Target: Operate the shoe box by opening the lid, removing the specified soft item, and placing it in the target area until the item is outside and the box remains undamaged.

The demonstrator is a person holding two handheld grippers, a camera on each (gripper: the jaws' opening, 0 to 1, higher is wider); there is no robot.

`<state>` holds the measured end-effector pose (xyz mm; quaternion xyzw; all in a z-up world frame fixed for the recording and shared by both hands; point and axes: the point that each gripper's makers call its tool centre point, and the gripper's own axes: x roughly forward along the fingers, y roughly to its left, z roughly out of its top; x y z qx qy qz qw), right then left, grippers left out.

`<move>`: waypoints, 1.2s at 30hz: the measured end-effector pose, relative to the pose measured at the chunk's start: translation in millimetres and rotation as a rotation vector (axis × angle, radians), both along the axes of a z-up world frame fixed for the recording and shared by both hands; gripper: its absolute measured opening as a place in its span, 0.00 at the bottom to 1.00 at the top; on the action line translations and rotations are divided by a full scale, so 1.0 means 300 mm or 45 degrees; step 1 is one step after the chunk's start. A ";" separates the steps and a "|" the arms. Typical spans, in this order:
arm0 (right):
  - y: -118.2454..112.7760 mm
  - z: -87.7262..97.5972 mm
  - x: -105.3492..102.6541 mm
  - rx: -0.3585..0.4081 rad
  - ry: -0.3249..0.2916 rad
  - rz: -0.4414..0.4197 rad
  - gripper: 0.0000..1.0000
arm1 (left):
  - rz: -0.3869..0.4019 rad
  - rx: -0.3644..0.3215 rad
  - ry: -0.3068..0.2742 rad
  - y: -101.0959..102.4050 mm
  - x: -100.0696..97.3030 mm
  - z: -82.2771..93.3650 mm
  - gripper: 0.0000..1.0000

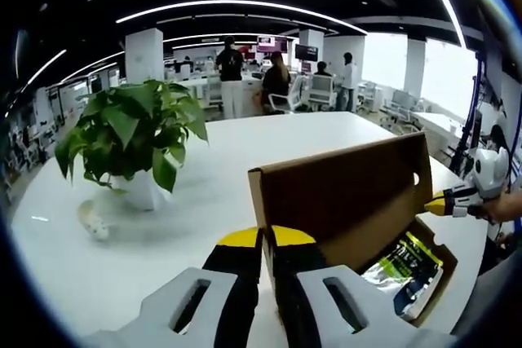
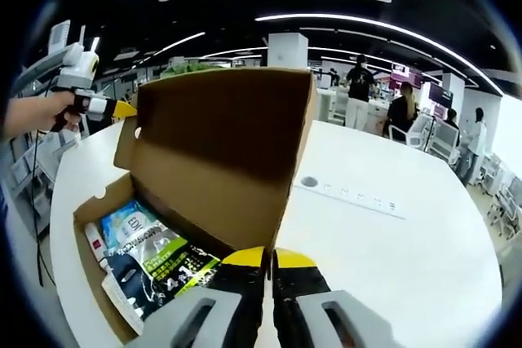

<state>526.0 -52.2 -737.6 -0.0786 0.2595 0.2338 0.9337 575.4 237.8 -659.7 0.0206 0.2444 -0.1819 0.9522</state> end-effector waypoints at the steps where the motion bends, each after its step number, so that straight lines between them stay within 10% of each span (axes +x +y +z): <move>1: 0.000 0.000 0.001 -0.003 -0.002 0.003 0.00 | 0.004 -0.004 0.001 0.001 0.004 -0.002 0.02; 36: 0.002 -0.001 0.027 -0.072 -0.040 0.028 0.00 | 0.027 -0.012 0.163 0.008 -0.125 -0.221 0.02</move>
